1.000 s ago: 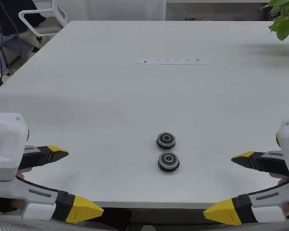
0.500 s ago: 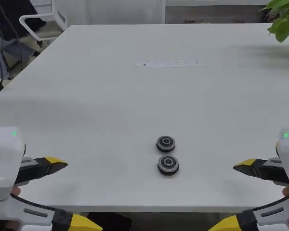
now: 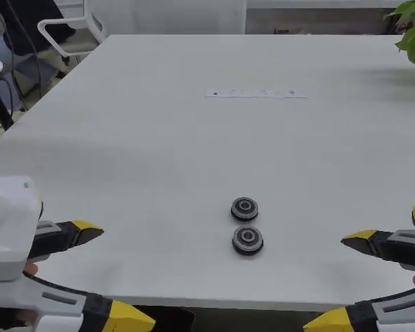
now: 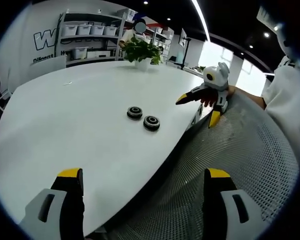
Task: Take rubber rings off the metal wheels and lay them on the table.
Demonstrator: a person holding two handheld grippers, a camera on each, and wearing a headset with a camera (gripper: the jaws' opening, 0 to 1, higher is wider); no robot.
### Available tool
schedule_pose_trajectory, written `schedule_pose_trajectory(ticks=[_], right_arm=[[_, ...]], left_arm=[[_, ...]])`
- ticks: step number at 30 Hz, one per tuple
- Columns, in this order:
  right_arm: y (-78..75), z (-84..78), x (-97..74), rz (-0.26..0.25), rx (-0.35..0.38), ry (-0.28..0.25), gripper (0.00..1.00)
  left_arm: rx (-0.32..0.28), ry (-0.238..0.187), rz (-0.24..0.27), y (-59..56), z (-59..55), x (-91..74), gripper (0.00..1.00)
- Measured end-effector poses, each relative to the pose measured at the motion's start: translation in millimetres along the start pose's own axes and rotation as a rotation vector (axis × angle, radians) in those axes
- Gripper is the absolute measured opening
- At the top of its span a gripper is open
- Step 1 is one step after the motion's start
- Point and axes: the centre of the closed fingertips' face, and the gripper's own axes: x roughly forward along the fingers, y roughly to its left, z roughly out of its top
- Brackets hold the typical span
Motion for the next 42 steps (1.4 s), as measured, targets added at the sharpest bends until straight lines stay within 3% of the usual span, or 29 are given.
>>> schedule_pose_trajectory(ticks=[13,17,21,23,24,26,28,31,35,42], right_arm=[[-13.2,13.1,3.5,-0.017,0.012,-0.038,0.94],[-15.8,14.2,3.2,-0.023,0.024,-0.045,0.93],[-21.1,23.6,-0.3,-0.036,0.047,-0.091,0.93],[-22.1,27.9,-0.8,-0.043,0.041,-0.101,0.92],[-22.3,30.1,-1.5,-0.051,0.032,-0.098,0.91],[-22.6,34.5,-4.3,-0.062,0.007,-0.104,0.90],[-22.9,43.0,-10.1,-0.061,0.016,-0.133,0.90],[-22.0,56.5,-20.0,-0.060,0.014,-0.171,0.90],[-22.4,67.2,-30.0,-0.056,-0.032,-0.151,0.85],[-12.0,103.7,-34.1,-0.006,-0.144,-0.161,0.81]], left_arm=[[-0.002,-0.015,0.032,20.9,9.3,2.1,0.97],[-0.020,-0.036,0.015,20.4,12.7,3.8,0.97],[-0.020,-0.047,0.025,24.5,16.1,3.1,0.96],[-0.011,-0.080,0.016,23.5,23.7,1.9,0.96],[-0.008,-0.121,-0.012,18.0,31.0,1.4,0.95],[-0.043,-0.158,-0.039,13.8,36.2,-1.2,0.93],[-0.067,-0.181,-0.032,17.0,40.4,-2.9,0.92],[-0.040,-0.214,-0.036,16.6,50.5,-6.6,0.92],[-0.008,-0.220,-0.050,9.3,59.1,-14.2,0.93],[0.111,-0.184,-0.031,4.2,75.6,-22.4,0.93]])
